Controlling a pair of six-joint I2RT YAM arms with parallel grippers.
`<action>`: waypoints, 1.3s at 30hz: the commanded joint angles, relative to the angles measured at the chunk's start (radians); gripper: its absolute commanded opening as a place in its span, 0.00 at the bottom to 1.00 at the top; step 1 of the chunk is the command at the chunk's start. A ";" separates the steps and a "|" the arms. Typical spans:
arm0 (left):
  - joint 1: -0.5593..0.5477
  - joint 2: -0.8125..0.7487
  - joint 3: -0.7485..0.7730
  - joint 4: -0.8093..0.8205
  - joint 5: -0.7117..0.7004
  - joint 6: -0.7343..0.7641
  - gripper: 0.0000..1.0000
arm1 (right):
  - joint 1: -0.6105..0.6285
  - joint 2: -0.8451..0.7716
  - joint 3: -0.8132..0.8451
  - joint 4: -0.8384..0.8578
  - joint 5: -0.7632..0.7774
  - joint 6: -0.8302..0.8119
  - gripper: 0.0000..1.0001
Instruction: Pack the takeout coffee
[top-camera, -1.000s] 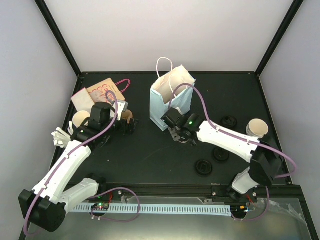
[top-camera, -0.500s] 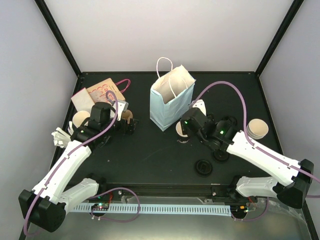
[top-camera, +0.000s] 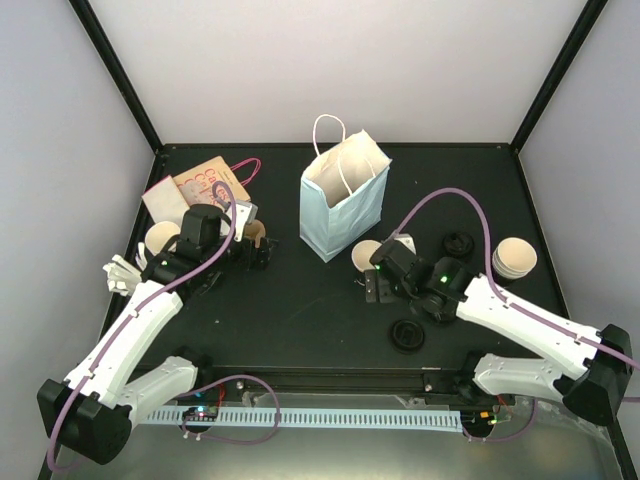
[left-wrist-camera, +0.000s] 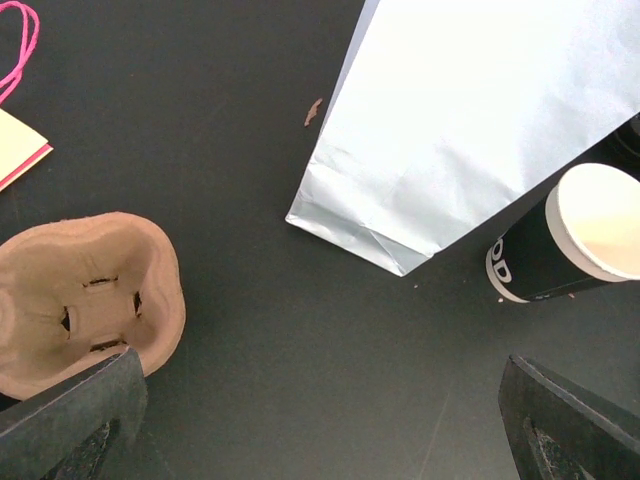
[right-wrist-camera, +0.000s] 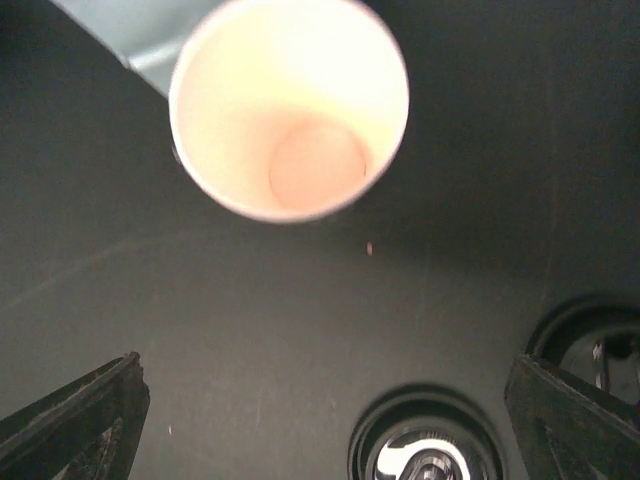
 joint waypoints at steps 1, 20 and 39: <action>-0.005 0.003 0.006 0.019 0.037 0.014 0.99 | 0.006 -0.015 -0.057 -0.069 -0.172 0.079 1.00; -0.005 0.008 0.009 0.031 0.083 0.018 0.99 | 0.006 -0.131 -0.400 -0.026 -0.384 0.230 0.99; -0.005 0.006 0.008 0.030 0.087 0.020 0.99 | 0.006 0.019 -0.330 -0.057 -0.251 0.248 0.92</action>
